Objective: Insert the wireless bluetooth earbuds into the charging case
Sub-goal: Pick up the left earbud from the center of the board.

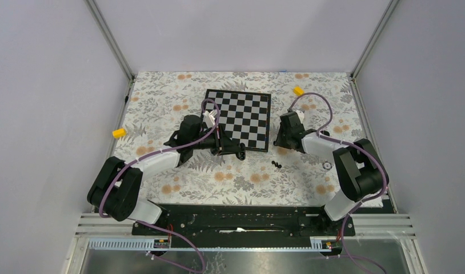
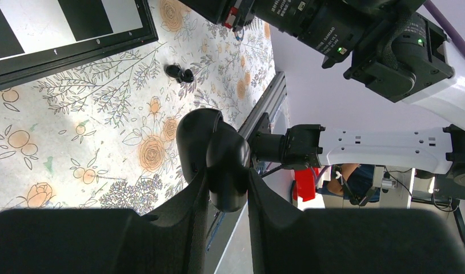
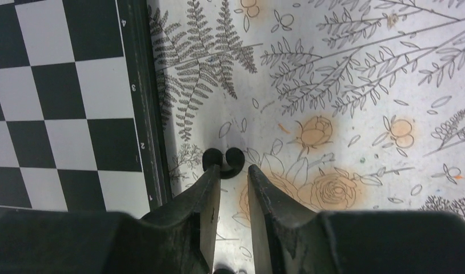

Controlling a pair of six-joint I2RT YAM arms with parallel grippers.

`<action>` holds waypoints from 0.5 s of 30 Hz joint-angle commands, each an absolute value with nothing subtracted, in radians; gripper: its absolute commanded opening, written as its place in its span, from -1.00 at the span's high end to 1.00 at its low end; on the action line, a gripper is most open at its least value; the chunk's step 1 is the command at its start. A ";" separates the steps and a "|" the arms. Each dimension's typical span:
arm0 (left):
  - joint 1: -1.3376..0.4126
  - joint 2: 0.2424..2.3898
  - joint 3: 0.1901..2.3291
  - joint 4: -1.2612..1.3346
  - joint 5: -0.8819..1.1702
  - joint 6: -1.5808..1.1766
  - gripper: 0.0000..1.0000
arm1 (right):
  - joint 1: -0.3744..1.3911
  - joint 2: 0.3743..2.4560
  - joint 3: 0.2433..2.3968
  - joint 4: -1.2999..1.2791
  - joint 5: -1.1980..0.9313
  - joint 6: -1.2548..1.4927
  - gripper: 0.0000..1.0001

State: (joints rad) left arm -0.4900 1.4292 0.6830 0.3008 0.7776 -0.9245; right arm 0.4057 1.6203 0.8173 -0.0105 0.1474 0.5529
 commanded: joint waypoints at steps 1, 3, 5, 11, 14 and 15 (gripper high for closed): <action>-0.487 1.421 0.692 0.344 0.772 -0.923 0.93 | 0.402 1.667 0.879 0.029 0.180 0.528 0.38; -0.487 1.417 0.691 0.342 0.768 -0.923 0.93 | 0.402 1.686 0.891 0.028 0.175 0.516 0.38; -0.488 1.414 0.689 0.341 0.766 -0.925 0.92 | 0.402 1.704 0.900 0.028 0.182 0.505 0.38; -0.488 1.399 0.684 0.331 0.756 -0.922 0.92 | 0.402 1.713 0.901 0.020 0.212 0.477 0.47; -0.488 1.405 0.688 0.328 0.757 -0.920 0.92 | 0.402 1.710 0.894 0.020 0.217 0.470 0.55; -0.488 1.405 0.690 0.328 0.758 -0.920 0.92 | 0.403 1.707 0.893 0.019 0.215 0.470 0.56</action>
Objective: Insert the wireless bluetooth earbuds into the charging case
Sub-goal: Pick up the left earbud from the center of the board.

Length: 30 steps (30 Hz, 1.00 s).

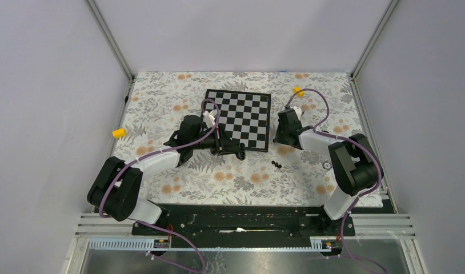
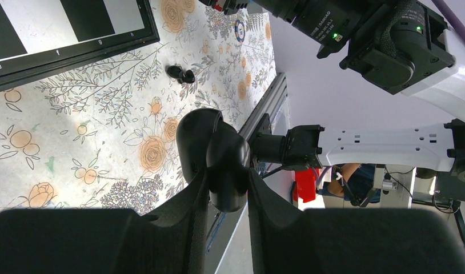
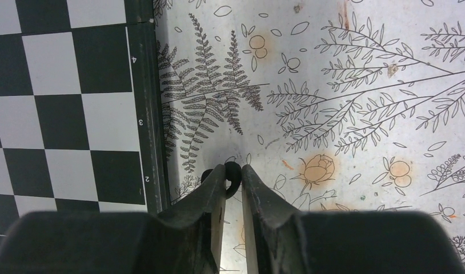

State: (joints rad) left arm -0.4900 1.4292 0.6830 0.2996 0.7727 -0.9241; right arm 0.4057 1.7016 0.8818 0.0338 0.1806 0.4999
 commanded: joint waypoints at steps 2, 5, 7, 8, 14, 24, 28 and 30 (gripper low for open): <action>-0.488 1.407 0.695 0.327 0.757 -0.919 0.92 | 0.402 1.700 0.893 0.020 0.211 0.468 0.56; -0.487 1.412 0.696 0.325 0.757 -0.917 0.92 | 0.402 1.688 0.893 0.022 0.203 0.464 0.57; -0.487 1.413 0.698 0.325 0.759 -0.917 0.92 | 0.402 1.682 0.894 0.025 0.202 0.461 0.54; -0.487 1.413 0.698 0.325 0.759 -0.916 0.92 | 0.402 1.682 0.897 0.025 0.198 0.458 0.50; -0.488 1.414 0.699 0.322 0.758 -0.914 0.92 | 0.401 1.689 0.910 0.021 0.189 0.469 0.01; -0.488 1.419 0.699 0.324 0.761 -0.913 0.92 | 0.398 1.631 0.892 0.043 0.126 0.527 0.22; -0.488 1.420 0.696 0.327 0.763 -0.914 0.92 | 0.397 1.631 0.874 0.058 0.107 0.538 0.37; -0.488 1.418 0.698 0.326 0.763 -0.913 0.92 | 0.397 1.628 0.866 0.060 0.103 0.541 0.37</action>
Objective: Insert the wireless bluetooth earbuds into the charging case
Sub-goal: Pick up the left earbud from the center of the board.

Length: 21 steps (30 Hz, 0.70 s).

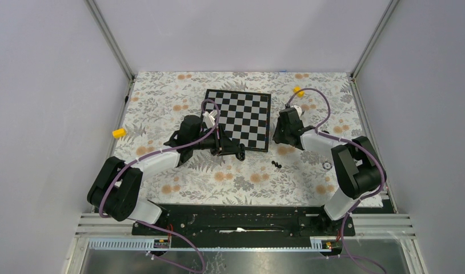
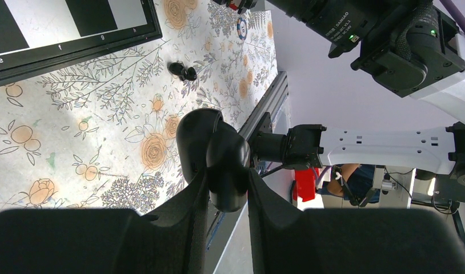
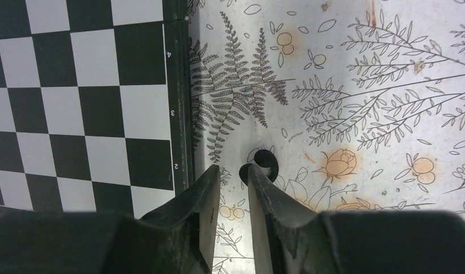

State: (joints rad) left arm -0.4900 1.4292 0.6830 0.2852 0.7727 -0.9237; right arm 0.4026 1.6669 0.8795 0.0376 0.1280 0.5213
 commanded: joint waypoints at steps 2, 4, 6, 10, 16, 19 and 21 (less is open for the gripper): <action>-0.488 1.418 0.698 0.325 0.763 -0.913 0.92 | 0.397 1.620 0.860 0.063 0.103 0.543 0.35; -0.488 1.417 0.700 0.325 0.763 -0.913 0.92 | 0.397 1.600 0.848 0.066 0.117 0.543 0.34; -0.488 1.418 0.701 0.326 0.762 -0.914 0.92 | 0.397 1.572 0.827 0.078 0.143 0.542 0.34; -0.488 1.416 0.703 0.325 0.761 -0.916 0.92 | 0.394 1.539 0.788 0.080 0.218 0.528 0.35; -0.488 1.414 0.701 0.324 0.765 -0.916 0.92 | 0.379 1.589 0.796 0.065 0.216 0.524 0.37; -0.488 1.412 0.698 0.324 0.762 -0.916 0.92 | 0.379 1.629 0.822 0.064 0.188 0.524 0.38; -0.488 1.409 0.696 0.324 0.761 -0.916 0.92 | 0.379 1.655 0.840 0.059 0.181 0.524 0.38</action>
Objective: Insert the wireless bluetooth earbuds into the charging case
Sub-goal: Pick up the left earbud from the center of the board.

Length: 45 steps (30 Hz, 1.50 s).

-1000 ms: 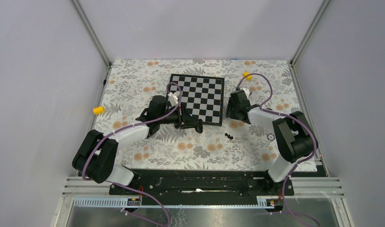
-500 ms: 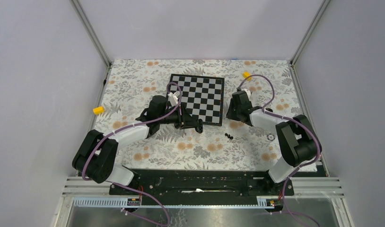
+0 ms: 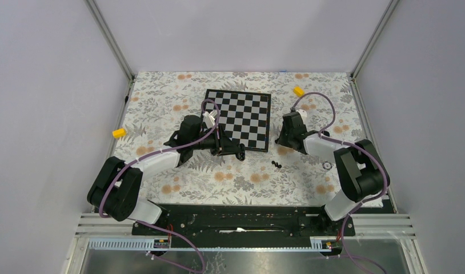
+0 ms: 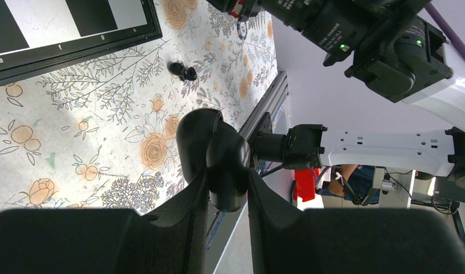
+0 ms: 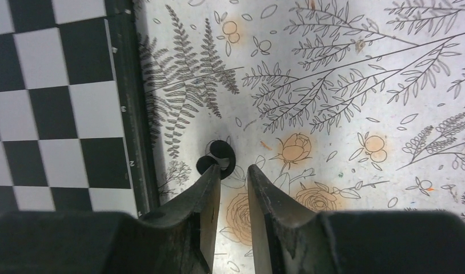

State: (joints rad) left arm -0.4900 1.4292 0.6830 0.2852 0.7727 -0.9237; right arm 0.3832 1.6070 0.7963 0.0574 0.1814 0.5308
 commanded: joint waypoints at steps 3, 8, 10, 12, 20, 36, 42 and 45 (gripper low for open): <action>-0.487 1.398 0.694 0.319 0.757 -0.915 0.92 | 0.380 1.680 0.851 0.052 0.179 0.526 0.39; -0.488 1.390 0.695 0.306 0.752 -0.908 0.92 | 0.378 1.697 0.854 0.051 0.164 0.531 0.36; -0.488 1.391 0.696 0.305 0.752 -0.908 0.92 | 0.379 1.698 0.854 0.057 0.157 0.533 0.32; -0.488 1.394 0.696 0.308 0.752 -0.908 0.92 | 0.379 1.699 0.856 0.067 0.142 0.537 0.29; -0.488 1.393 0.700 0.310 0.752 -0.910 0.92 | 0.379 1.718 0.871 0.088 0.100 0.556 0.29; -0.488 1.390 0.695 0.308 0.746 -0.909 0.92 | 0.379 1.686 0.854 0.156 0.039 0.602 0.64; -0.488 1.390 0.692 0.307 0.742 -0.910 0.92 | 0.379 1.656 0.844 0.169 0.029 0.612 0.69; -0.488 1.389 0.692 0.308 0.743 -0.909 0.92 | 0.379 1.653 0.842 0.175 0.025 0.613 0.82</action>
